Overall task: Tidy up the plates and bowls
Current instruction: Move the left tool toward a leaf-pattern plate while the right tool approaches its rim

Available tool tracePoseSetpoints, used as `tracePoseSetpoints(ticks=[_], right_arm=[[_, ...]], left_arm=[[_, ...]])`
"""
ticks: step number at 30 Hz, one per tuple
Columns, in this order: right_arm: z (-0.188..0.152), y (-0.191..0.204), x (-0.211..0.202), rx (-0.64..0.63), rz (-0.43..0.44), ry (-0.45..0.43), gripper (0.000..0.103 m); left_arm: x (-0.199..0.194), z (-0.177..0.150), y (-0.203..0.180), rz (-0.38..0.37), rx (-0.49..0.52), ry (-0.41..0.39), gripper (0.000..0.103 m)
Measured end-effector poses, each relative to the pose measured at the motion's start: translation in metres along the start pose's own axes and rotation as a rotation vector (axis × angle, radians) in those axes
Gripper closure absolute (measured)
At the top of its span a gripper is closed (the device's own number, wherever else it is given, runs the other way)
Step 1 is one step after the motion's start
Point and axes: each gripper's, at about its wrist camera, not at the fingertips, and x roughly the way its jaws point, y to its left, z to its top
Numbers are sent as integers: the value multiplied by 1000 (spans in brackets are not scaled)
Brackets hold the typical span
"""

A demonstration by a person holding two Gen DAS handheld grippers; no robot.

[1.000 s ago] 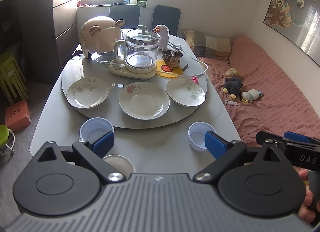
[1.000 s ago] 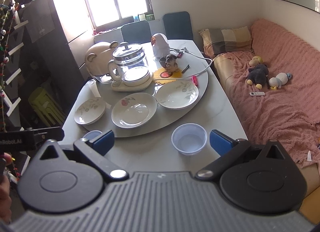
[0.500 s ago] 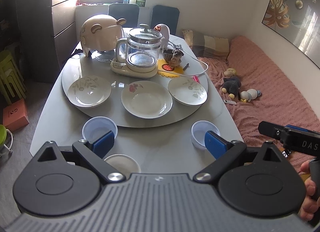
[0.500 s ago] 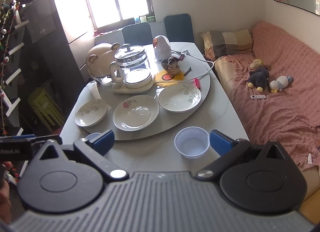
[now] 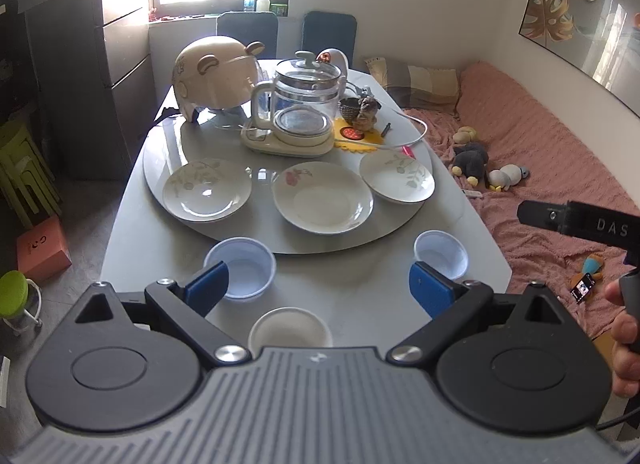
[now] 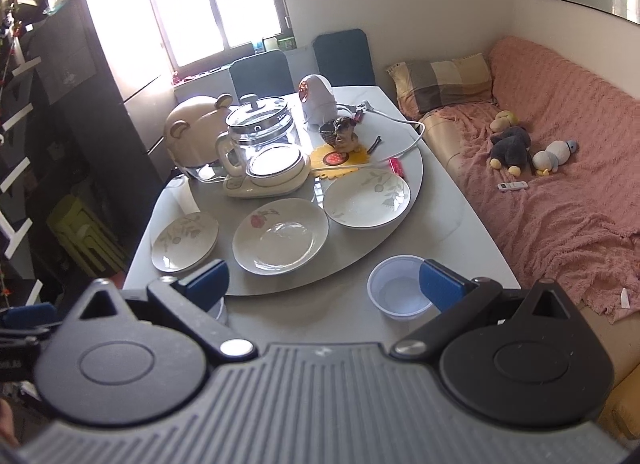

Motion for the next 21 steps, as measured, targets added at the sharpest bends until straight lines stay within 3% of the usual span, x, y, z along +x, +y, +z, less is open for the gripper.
tracePoseSetpoints(ticks=[9, 21], right_arm=[[-24, 19, -10, 83, -59, -12, 0], [-14, 13, 27, 89, -74, 34, 0]], left_arm=[[3, -7, 32, -38, 6, 30, 4], [46, 12, 20, -24, 13, 72, 4]])
